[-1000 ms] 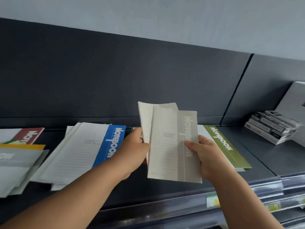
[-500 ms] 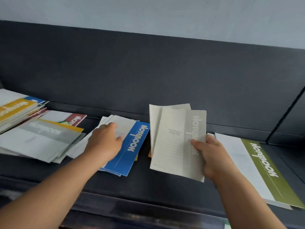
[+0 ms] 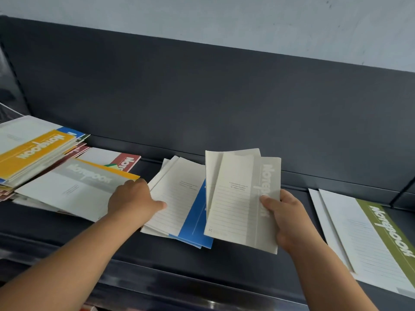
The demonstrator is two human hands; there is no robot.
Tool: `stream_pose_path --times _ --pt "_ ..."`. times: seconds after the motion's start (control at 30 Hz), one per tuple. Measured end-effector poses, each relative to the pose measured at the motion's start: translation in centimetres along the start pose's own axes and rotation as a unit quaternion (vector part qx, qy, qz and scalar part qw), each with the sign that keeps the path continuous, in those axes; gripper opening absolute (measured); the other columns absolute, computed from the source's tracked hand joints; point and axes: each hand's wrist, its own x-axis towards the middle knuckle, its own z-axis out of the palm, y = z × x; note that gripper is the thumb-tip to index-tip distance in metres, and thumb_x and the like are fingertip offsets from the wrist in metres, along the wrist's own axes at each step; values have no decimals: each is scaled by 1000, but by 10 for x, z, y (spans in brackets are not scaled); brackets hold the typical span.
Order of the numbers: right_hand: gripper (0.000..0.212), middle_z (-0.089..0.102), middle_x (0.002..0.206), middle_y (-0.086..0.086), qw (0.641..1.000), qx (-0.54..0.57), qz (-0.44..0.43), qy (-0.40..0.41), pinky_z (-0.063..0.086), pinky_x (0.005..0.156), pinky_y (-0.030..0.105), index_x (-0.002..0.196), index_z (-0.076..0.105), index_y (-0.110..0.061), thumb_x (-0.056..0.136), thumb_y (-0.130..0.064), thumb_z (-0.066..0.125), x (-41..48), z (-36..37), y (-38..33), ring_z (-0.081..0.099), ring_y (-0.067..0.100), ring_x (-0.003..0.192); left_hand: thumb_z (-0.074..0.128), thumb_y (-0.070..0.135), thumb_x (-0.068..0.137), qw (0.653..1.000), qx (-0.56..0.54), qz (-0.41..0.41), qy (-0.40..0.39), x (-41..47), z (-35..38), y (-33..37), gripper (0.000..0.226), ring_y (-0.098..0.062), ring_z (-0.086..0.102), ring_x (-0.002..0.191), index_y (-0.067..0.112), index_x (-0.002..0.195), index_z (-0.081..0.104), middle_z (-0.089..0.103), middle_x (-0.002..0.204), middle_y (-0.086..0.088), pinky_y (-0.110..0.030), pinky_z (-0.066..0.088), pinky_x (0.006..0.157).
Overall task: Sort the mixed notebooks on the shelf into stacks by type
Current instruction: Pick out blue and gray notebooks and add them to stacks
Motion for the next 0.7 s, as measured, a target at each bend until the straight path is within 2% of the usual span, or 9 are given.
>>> stream_pose_path --times 0.07,0.17,0.23,0.3,0.47,0.57,0.7 --pt "16 77 91 1 1000 -3 -2 9 57 75 42 106 67 -15 95 -7 58 1 3 2 73 25 85 71 53 77 1000 -14 4 2 1 -3 1 50 -17 52 81 15 102 50 52 91 2 -26 40 60" --pt "16 77 92 3 1000 4 0 25 57 74 41 105 67 -14 94 -6 58 2 4 4 72 25 84 65 35 87 993 -115 1 -24 8 -7 -3 31 -16 52 73 12 94 47 53 84 0 -27 36 53" --pt "15 77 94 5 999 10 2 32 57 73 41 104 66 -13 94 -5 58 1 3 4 72 26 84 56 22 92 973 -227 6 -39 13 -9 -6 12 -20 55 75 11 92 50 58 88 -6 -30 42 57" --pt "15 76 94 6 999 18 5 36 57 74 42 104 66 -12 94 -4 59 1 1 4 71 27 83 53 15 94 945 -324 11 -40 13 -13 -8 3 -21 56 79 12 93 53 60 91 -6 -32 44 61" --pt "14 76 95 7 998 41 5 42 57 83 51 103 67 -12 93 -5 60 2 -11 1 71 30 87 55 9 94 892 -450 42 -7 0 -25 2 10 -16 60 79 18 89 56 63 88 -2 -29 47 60" --pt "14 77 91 5 997 61 3 43 57 79 48 99 67 -14 94 -4 59 2 -23 -3 71 28 83 57 8 93 861 -506 53 -1 -9 -30 15 9 -19 64 82 17 95 58 67 89 -3 -32 50 62" --pt "16 77 94 7 996 80 -11 48 56 83 49 103 68 -13 93 -3 58 -1 -46 -9 70 29 87 58 10 93 836 -546 60 -6 -24 -31 46 11 -19 67 86 19 98 59 69 93 -2 -32 51 65"
